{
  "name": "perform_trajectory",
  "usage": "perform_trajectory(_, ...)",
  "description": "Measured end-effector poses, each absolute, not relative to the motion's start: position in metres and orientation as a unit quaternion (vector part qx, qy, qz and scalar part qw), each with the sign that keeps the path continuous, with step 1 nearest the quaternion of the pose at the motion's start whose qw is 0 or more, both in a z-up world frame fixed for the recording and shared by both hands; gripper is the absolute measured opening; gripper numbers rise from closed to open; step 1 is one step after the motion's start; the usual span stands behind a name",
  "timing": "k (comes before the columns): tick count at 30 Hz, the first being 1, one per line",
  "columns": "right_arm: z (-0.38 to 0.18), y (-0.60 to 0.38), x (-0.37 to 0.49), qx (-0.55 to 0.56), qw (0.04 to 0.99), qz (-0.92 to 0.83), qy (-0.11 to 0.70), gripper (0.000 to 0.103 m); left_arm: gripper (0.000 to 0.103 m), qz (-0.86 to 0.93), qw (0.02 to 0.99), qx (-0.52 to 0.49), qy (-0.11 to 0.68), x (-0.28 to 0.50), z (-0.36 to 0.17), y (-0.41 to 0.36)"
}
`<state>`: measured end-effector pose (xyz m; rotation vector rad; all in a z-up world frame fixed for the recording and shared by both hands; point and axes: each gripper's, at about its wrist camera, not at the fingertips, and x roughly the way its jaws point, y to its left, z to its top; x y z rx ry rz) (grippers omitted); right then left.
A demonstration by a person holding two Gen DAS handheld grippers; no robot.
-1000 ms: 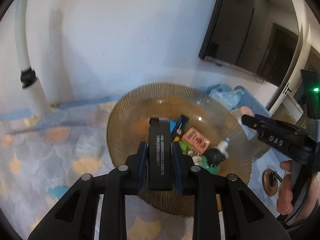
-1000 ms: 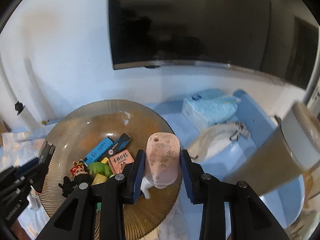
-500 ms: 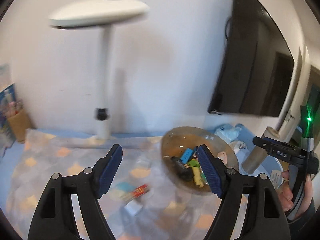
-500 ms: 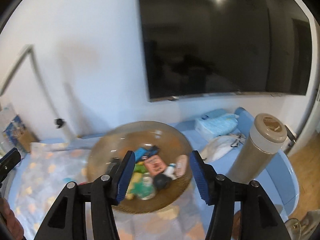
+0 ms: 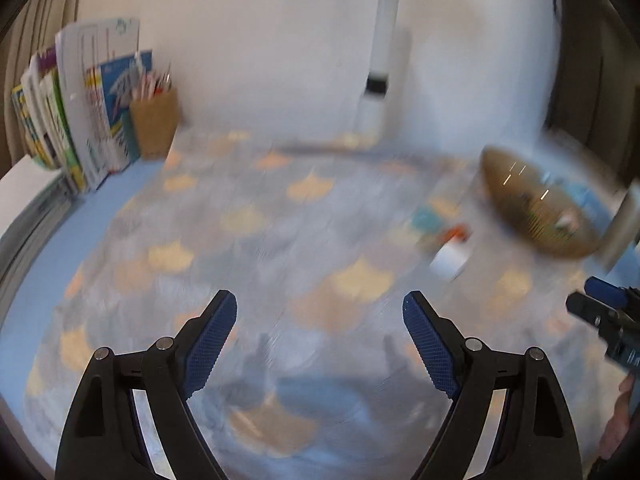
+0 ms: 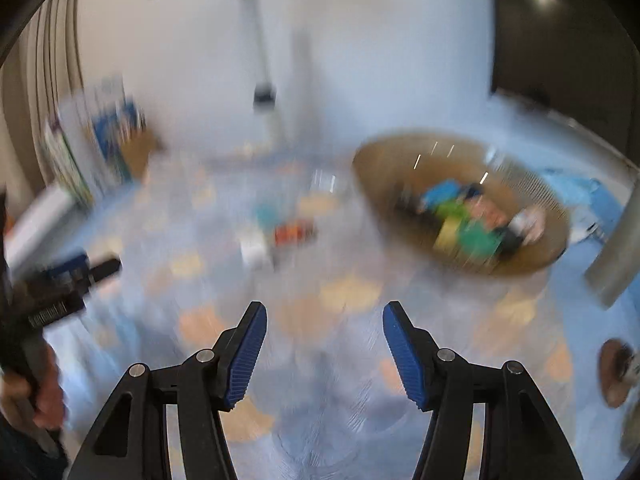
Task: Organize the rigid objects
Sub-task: 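Move both open grippers back over the bed toward the remaining items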
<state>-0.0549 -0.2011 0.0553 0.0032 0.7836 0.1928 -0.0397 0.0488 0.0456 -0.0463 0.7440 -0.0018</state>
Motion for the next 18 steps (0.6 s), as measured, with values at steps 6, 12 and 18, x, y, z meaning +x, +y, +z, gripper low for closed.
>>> perform_trajectory(6,0.016,-0.188,-0.054,-0.035,0.907,0.077,0.412,0.059,0.084,0.007,0.928,0.02,0.372,-0.039,0.028,0.04)
perform_trajectory(12,0.008,-0.192,-0.047,-0.027,0.898,0.074,0.434,0.059,0.084,0.011,0.929,0.07,0.364,-0.046,0.024,0.023)
perform_trajectory(18,0.009,-0.19,-0.047,-0.035,0.898,0.071,0.432,0.059,0.084,0.008,0.928,0.063,0.367,-0.046,0.024,0.026)
